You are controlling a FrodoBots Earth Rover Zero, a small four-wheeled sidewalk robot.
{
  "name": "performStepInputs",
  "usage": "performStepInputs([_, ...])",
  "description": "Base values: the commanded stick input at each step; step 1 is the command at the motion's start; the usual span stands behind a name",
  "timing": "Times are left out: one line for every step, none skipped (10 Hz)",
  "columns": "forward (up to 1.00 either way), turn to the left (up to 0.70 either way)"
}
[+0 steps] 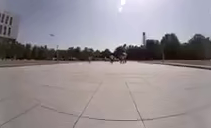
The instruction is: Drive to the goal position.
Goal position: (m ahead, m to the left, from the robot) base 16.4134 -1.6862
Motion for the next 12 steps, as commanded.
performStepInputs([1.00,0.00])
performStepInputs([1.00,0.00])
performStepInputs([1.00,0.00])
performStepInputs([1.00,0.00])
performStepInputs([1.00,0.15])
performStepInputs([1.00,0.38])
performStepInputs([1.00,0.16])
performStepInputs([1.00,0.01])
performStepInputs([1.00,0.00])
performStepInputs([1.00,0.00])
performStepInputs([1.00,0.00])
performStepInputs([1.00,0.00])
